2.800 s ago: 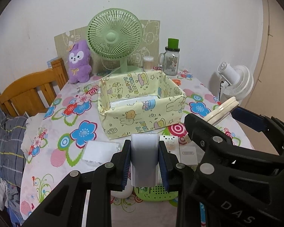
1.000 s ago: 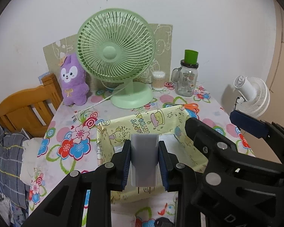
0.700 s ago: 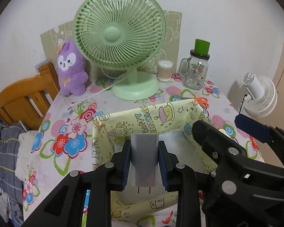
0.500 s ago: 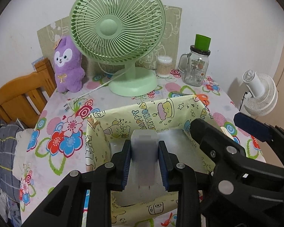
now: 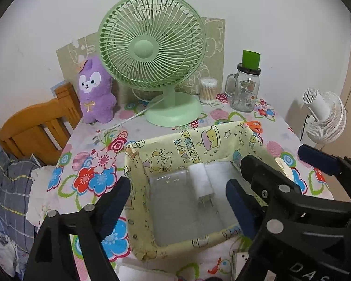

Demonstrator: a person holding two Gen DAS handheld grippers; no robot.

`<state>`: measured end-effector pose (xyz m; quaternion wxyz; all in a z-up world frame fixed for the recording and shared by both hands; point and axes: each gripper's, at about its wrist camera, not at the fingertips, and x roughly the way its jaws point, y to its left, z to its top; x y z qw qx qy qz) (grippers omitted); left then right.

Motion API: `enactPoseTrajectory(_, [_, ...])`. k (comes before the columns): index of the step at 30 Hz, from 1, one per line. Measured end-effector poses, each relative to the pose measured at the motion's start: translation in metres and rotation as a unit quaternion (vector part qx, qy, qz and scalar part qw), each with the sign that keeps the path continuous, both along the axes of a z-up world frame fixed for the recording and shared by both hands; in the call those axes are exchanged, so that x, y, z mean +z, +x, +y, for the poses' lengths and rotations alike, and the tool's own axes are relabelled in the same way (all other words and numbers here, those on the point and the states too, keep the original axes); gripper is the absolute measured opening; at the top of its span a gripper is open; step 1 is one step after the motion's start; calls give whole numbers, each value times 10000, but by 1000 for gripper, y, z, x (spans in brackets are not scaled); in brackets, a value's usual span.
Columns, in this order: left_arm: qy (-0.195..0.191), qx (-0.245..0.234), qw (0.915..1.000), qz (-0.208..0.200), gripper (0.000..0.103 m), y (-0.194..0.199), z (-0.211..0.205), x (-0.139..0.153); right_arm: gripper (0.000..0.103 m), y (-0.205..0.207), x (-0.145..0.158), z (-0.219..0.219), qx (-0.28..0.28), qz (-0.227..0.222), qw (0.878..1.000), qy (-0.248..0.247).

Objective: Organize rigid objects

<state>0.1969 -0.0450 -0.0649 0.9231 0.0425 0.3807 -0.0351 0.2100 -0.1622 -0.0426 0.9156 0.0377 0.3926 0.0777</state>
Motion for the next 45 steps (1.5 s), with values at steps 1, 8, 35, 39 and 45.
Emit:
enactPoseTrajectory(1, [-3, -5, 10000, -10, 91, -2, 0, 1, 91, -2, 1, 0, -4, -22, 10000, -26])
enactPoseTrajectory(8, [-47, -7, 10000, -82, 97, -28, 4, 6, 100, -24, 8, -3, 13, -78, 9999, -101])
enactPoseTrajectory(35, [-256, -65, 9997, -11, 102, -105, -3, -7, 101, -101, 12, -13, -107, -131, 9982, -575])
enactPoseTrajectory(39, [-262, -69, 9996, 6, 102, -111, -7, -10, 101, -110, 9, -18, -143, -124, 9983, -545])
enactPoseTrajectory(45, [-240, -52, 9997, 22, 102, -120, -13, -16, 101, -122, 5, -23, -134, -188, 9978, -627])
